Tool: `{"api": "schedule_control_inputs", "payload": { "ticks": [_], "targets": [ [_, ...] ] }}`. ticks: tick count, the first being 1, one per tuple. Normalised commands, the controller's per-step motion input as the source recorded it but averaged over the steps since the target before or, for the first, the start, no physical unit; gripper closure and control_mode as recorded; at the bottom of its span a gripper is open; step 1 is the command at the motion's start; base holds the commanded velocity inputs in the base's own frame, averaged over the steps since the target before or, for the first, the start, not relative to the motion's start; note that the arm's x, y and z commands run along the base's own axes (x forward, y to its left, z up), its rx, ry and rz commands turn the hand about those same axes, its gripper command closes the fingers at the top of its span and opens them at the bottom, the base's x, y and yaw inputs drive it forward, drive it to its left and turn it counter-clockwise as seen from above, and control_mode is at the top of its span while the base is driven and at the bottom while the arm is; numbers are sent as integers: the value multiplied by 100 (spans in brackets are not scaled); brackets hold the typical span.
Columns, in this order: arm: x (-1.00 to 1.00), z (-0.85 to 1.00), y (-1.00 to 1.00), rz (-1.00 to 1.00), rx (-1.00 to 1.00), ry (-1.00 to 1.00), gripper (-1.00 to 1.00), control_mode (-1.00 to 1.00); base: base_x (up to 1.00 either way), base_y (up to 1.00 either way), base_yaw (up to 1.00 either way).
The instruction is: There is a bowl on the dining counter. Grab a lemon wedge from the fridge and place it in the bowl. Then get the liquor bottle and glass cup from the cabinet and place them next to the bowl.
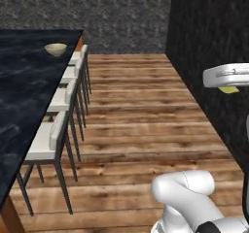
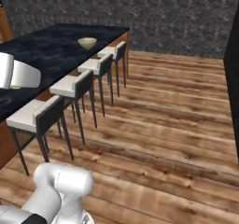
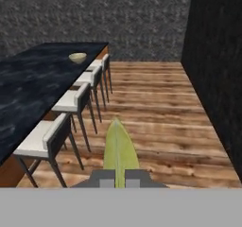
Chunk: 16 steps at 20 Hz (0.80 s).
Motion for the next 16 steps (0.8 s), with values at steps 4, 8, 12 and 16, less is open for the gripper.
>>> {"api": "schedule_control_inputs", "payload": {
  "ticks": [4, 8, 12, 16],
  "targets": [
    [0, 0, 0, 0, 0, 0, 100, 100, 96, -48, 34],
    [0, 0, 0, 0, 0, 0, 100, 100, 96, -49, 34],
    [0, 0, 0, 0, 0, 0, 100, 100, 96, -50, 34],
    [0, 0, 0, 0, 0, 0, 100, 100, 96, -53, 33]
  ]
}}
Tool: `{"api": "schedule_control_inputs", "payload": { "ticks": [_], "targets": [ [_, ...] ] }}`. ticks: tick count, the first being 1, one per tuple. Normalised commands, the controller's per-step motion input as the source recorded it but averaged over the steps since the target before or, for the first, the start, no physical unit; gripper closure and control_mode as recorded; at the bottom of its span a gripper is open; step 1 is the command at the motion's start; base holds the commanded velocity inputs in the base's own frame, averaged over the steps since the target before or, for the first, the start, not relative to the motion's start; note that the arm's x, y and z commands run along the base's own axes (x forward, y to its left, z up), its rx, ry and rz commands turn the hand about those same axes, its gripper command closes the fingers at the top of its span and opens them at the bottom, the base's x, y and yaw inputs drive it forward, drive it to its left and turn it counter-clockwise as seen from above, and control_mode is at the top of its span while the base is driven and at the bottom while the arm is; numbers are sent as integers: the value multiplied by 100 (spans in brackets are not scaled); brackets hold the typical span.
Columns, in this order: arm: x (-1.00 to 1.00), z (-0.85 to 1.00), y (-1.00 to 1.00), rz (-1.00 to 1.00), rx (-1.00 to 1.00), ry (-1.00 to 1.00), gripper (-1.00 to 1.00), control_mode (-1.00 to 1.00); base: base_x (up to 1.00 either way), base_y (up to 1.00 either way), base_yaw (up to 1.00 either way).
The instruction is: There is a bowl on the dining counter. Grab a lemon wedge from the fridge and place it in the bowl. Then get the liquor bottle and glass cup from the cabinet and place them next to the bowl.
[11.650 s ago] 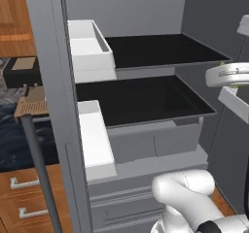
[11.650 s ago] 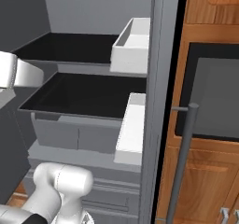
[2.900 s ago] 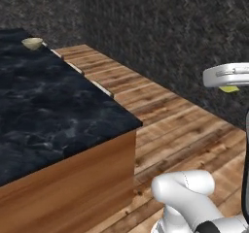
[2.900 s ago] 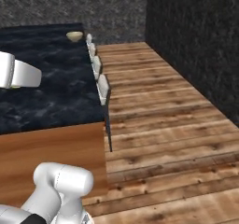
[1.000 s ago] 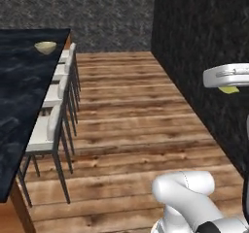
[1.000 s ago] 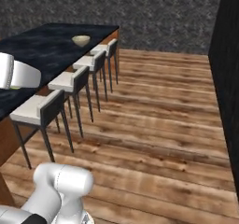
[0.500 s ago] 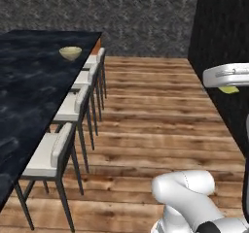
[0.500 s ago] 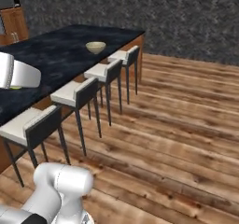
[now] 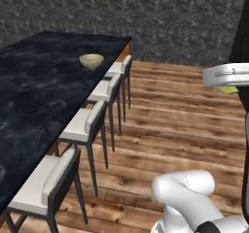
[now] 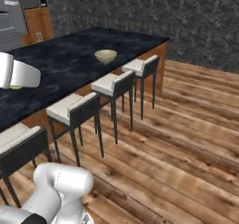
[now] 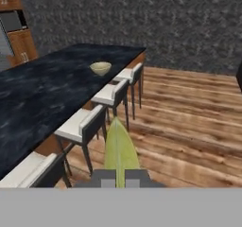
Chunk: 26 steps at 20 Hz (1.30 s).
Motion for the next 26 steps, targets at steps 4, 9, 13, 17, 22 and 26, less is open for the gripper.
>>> {"api": "schedule_control_inputs", "payload": {
  "ticks": [4, 9, 13, 17, 22, 26],
  "targets": [
    [0, 0, 0, 0, 0, 0, 100, 100, 93, -55, 33],
    [0, 0, 0, 0, 0, 0, 100, 100, 92, -55, 32],
    [0, 0, 0, 0, 0, 0, 100, 100, 92, -55, 32],
    [0, 0, 0, 0, 0, 0, 100, 100, 91, -56, 32],
    [0, 0, 0, 0, 0, 0, 100, 100, 90, -53, 32],
    [0, 0, 0, 0, 0, 0, 100, 100, 92, -49, 34]
  ]
}}
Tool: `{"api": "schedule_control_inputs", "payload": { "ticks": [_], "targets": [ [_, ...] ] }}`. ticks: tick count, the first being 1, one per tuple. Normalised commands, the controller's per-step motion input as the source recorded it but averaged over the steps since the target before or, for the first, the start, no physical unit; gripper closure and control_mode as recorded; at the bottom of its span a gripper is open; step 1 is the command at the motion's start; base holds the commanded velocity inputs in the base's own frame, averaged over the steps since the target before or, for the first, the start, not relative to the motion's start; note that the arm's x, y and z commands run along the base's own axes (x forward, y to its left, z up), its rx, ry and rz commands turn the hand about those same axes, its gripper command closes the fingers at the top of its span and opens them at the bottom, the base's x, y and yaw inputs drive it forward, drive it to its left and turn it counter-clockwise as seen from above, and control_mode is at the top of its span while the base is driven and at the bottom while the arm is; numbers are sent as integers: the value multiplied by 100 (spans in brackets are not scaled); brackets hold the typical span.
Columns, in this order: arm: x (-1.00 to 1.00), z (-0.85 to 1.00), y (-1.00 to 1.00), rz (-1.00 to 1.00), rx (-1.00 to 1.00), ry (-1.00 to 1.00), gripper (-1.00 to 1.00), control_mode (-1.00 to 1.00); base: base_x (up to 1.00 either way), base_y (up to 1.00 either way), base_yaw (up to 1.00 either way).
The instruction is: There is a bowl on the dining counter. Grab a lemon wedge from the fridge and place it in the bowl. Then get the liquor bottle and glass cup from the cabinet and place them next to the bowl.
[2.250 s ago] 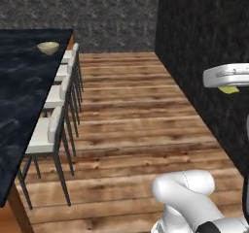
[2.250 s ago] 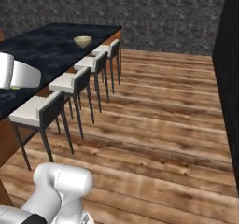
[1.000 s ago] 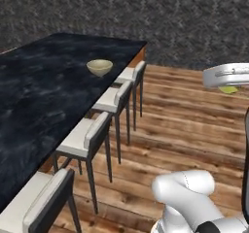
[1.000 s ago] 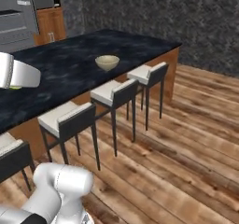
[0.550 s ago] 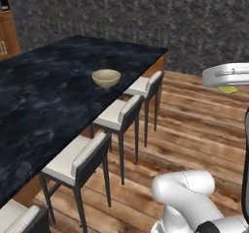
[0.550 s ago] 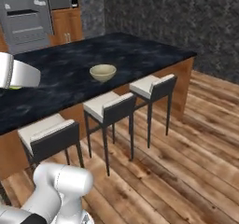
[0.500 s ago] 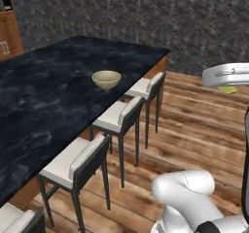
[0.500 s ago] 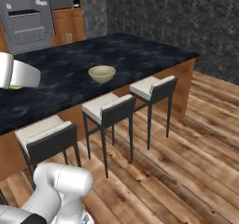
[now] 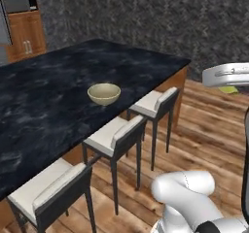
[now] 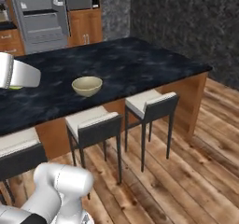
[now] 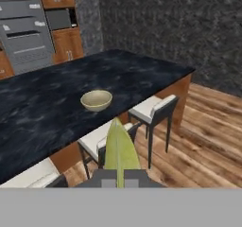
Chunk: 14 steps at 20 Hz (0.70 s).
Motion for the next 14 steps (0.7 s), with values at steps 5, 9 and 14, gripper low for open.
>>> {"api": "schedule_control_inputs", "payload": {
  "ticks": [5, 9, 14],
  "targets": [
    [0, 0, 0, 0, 0, 0, 100, 100, 76, -42, 40],
    [0, 0, 0, 0, 0, 0, 100, 100, 79, -35, 44],
    [0, 0, 0, 0, 0, 0, 100, 100, 75, -29, 45]
  ]
}}
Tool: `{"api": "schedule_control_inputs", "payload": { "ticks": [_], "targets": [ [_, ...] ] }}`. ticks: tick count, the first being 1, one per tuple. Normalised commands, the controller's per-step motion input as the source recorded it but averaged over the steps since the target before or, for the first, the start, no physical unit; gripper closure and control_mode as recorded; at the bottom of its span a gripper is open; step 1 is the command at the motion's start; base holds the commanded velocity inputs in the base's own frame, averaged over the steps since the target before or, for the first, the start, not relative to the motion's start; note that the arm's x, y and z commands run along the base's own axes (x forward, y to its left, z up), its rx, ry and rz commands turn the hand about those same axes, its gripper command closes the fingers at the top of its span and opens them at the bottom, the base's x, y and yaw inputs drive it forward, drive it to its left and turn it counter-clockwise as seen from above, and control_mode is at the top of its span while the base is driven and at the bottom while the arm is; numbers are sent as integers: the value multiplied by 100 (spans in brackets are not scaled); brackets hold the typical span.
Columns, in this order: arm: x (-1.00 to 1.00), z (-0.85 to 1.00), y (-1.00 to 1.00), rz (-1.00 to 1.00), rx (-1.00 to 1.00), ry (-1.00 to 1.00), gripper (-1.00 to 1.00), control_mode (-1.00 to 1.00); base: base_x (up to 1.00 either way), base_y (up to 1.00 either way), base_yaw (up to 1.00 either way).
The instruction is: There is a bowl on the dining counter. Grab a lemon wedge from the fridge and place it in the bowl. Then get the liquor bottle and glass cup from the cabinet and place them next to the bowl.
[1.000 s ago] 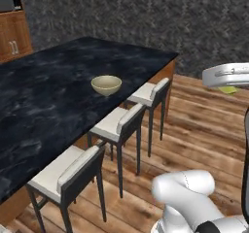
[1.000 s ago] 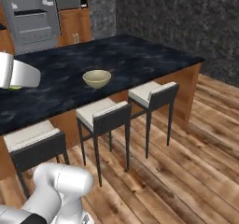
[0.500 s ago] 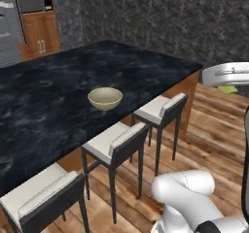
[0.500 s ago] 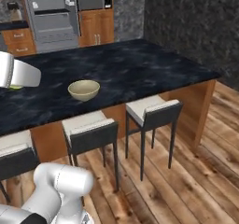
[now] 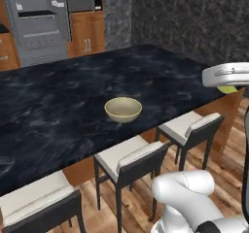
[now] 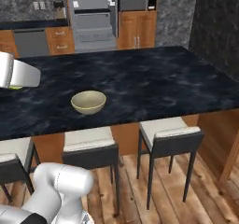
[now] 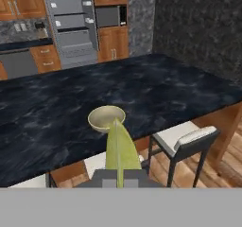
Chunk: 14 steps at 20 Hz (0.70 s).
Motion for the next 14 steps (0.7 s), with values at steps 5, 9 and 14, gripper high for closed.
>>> {"api": "schedule_control_inputs", "payload": {
  "ticks": [5, 9, 14],
  "targets": [
    [0, 0, 0, 0, 0, 0, 100, 100, 67, -29, 46],
    [0, 0, 0, 0, 0, 0, 100, 100, 61, -30, 47],
    [0, 0, 0, 0, 0, 0, 100, 100, 62, -33, 44]
  ]
}}
